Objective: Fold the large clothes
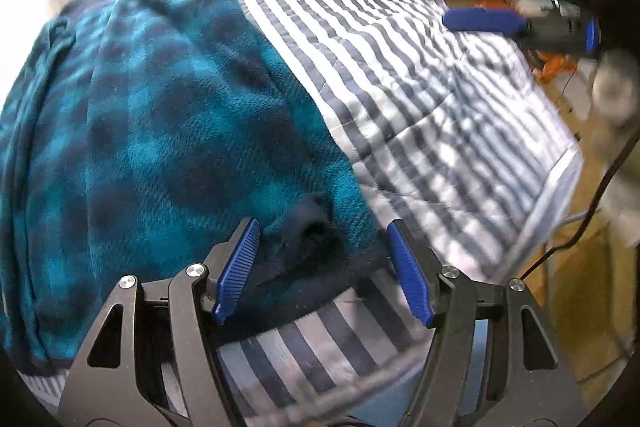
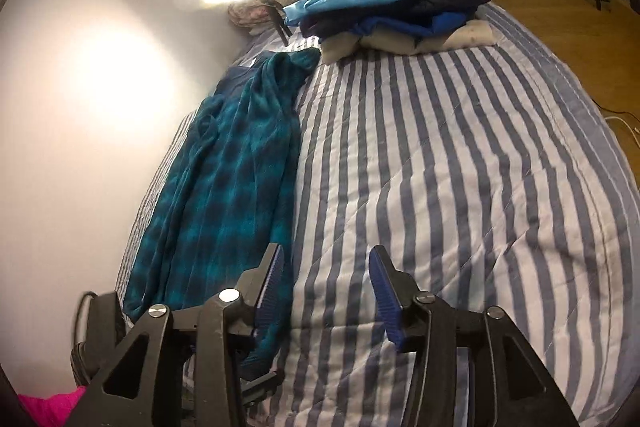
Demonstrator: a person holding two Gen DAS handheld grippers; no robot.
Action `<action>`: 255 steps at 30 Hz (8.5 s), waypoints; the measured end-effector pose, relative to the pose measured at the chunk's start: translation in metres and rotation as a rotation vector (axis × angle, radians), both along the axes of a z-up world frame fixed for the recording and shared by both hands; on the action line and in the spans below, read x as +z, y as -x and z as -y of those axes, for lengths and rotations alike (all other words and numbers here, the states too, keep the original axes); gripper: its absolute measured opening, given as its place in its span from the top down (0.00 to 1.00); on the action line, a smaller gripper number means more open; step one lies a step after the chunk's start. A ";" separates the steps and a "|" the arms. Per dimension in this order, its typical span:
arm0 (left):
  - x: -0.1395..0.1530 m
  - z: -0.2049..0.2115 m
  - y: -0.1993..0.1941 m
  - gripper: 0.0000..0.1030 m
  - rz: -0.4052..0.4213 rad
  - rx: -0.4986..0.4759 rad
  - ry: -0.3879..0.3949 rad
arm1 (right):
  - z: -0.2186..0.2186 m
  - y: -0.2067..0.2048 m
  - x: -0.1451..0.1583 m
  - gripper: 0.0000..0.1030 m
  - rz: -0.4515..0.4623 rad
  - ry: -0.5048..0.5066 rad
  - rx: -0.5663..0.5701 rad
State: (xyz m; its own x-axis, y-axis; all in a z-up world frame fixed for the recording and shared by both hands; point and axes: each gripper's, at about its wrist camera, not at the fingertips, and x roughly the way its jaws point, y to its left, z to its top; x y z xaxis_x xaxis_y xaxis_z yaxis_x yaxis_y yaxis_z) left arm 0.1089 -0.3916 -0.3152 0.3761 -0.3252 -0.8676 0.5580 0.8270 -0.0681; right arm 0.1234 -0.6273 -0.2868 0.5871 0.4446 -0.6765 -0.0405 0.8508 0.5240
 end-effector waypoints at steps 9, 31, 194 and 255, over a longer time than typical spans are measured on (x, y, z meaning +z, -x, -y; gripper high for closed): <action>0.018 -0.060 -0.032 0.87 -0.149 0.085 0.300 | -0.006 -0.030 -0.005 0.52 -0.027 -0.043 0.031; 0.061 -0.121 -0.031 0.89 -0.176 0.108 0.562 | -0.096 -0.288 -0.048 0.20 -0.113 -0.283 0.001; 0.020 -0.367 -0.011 0.50 -0.289 0.714 0.620 | -0.247 0.012 -0.037 0.45 -0.158 -0.040 0.292; 0.086 -0.333 -0.039 0.85 -0.330 0.589 0.943 | -0.266 -0.063 -0.040 0.83 -0.110 -0.601 0.374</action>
State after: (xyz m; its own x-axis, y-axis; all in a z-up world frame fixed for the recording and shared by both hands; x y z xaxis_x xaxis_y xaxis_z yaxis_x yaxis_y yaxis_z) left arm 0.1481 -0.0581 -0.2293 0.4850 -0.7449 -0.4581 -0.0567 0.4960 -0.8665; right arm 0.1863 -0.3617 -0.3264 0.2653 0.9171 -0.2977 -0.1928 0.3529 0.9156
